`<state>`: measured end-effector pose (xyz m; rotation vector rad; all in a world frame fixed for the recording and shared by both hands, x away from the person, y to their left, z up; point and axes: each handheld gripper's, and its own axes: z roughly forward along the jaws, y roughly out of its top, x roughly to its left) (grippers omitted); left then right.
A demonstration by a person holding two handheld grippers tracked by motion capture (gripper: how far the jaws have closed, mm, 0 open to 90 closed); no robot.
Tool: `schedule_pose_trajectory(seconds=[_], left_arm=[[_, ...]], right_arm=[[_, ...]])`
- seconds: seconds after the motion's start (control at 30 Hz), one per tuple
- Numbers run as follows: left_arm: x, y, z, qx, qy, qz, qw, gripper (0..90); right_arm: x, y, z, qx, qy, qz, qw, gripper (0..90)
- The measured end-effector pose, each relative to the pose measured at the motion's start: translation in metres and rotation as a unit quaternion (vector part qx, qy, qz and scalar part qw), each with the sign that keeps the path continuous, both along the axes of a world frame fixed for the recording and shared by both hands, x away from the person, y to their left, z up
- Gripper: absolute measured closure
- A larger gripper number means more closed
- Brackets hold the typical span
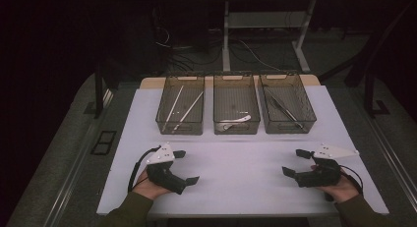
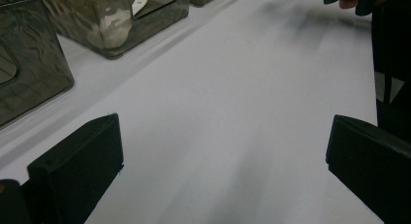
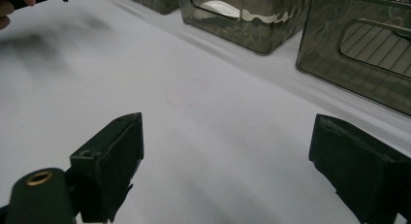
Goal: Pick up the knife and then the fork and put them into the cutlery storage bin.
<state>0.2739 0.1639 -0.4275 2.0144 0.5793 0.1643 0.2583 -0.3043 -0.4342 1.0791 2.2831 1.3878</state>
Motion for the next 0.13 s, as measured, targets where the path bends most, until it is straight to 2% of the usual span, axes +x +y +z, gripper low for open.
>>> schedule_pose_trajectory(seconds=[0.13], left_arm=[[0.0004,-0.0001,-0.0001,0.001,-0.001,0.0,1.0,0.0]], right_arm=[[0.0,-0.0002,0.0004,-0.002,-0.002,0.0,1.0,12.2]])
